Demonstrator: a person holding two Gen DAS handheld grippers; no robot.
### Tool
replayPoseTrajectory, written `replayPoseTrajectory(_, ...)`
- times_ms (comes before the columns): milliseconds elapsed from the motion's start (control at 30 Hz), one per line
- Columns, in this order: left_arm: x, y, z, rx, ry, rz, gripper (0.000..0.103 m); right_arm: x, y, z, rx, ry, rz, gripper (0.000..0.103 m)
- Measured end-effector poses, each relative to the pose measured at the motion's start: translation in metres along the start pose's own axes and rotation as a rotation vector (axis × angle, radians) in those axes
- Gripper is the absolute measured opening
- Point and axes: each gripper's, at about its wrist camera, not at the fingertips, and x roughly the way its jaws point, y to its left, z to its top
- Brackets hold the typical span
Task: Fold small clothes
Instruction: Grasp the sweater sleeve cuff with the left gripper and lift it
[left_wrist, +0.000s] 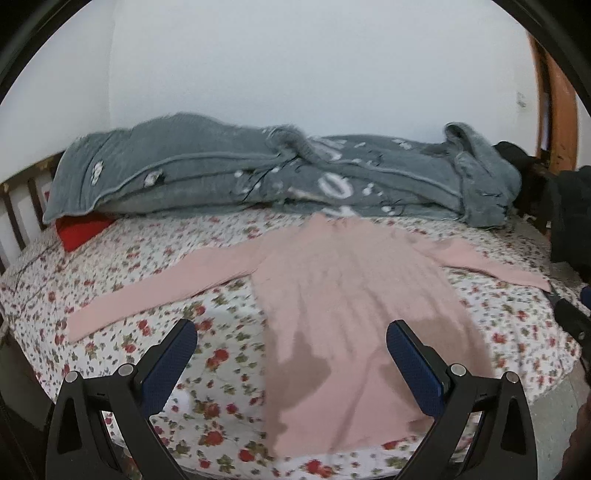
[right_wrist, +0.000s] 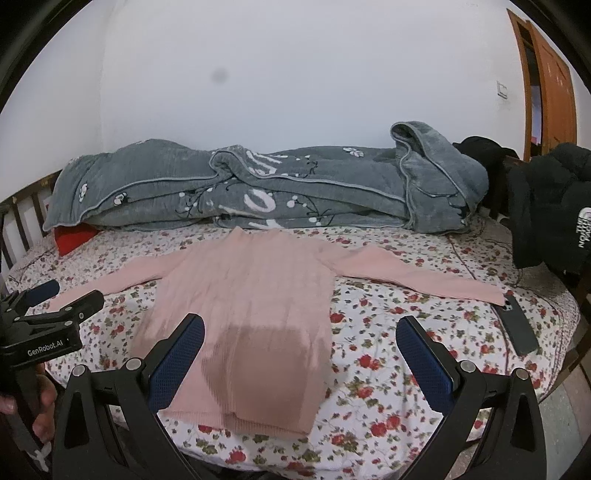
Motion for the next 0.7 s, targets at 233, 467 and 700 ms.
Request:
replayPoseTrajectory(233,0.062,0.080,-0.013,-0.123,0.105,0.086,0.103,0.053,0.028,-0.011,-0.030,0.013,0.033,0.102)
replayPoseTrajectory(467,0.115,0.185,-0.036,-0.270,0.162,0.160,0.102,0.112,0.051,-0.021,-0.059,0.119,0.111,0.092)
replayPoseTrajectory(700,0.147,0.276,-0.055,-0.512,0.175,0.156,0.089,0.154,0.062,-0.029,-0.040,0.181,0.196,0.078)
